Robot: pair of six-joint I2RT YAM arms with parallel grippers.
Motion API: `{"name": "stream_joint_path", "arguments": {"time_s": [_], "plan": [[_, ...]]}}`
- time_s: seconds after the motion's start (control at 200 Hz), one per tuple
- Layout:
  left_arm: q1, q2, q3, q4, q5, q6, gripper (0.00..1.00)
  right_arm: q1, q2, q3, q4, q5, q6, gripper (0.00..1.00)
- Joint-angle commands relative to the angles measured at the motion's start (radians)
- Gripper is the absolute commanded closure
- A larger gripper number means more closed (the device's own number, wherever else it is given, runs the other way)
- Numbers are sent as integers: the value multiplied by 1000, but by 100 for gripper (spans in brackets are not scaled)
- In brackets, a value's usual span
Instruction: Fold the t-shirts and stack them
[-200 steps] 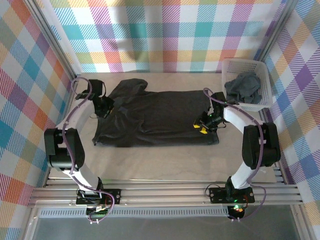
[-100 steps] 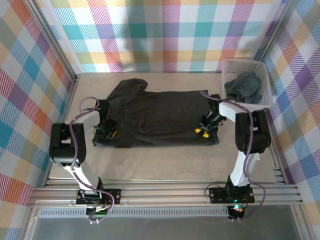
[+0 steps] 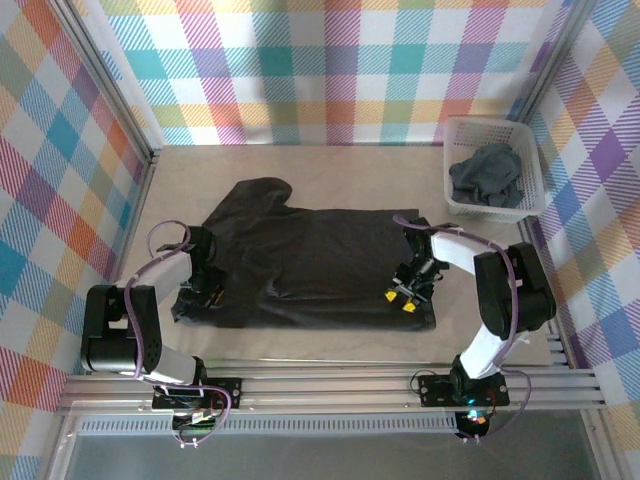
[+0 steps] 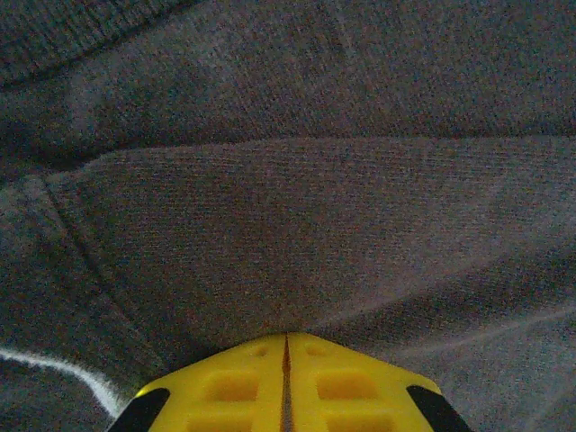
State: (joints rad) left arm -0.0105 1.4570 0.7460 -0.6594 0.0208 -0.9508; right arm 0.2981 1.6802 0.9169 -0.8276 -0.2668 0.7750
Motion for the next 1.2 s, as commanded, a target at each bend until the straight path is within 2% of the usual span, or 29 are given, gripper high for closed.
{"name": "stream_joint_path", "arguments": {"time_s": [0.0,0.125,0.19,0.25,0.47,0.65,0.845,0.975,1.195], "plan": [[10,-33,29,-81,-29,35,84,2,-45,11,10,26,10,57],[9,-53,237,-102,-45,88,69,1,-86,164,23,59,-84,54],[6,5,375,-95,-41,129,61,-12,-76,255,34,73,-131,52],[2,103,514,-87,-30,173,57,-40,-36,329,54,47,-161,51],[3,551,1013,-61,-21,271,54,-127,207,630,71,-18,-252,50],[4,819,1279,77,24,356,52,-158,361,817,10,-1,-273,49],[4,1045,1535,118,45,468,50,-179,416,883,-15,11,-283,49],[-3,1173,1692,47,67,487,49,-182,415,889,-27,5,-283,49],[-57,1205,1704,-46,130,553,49,-190,436,901,-50,35,-268,49]]}}
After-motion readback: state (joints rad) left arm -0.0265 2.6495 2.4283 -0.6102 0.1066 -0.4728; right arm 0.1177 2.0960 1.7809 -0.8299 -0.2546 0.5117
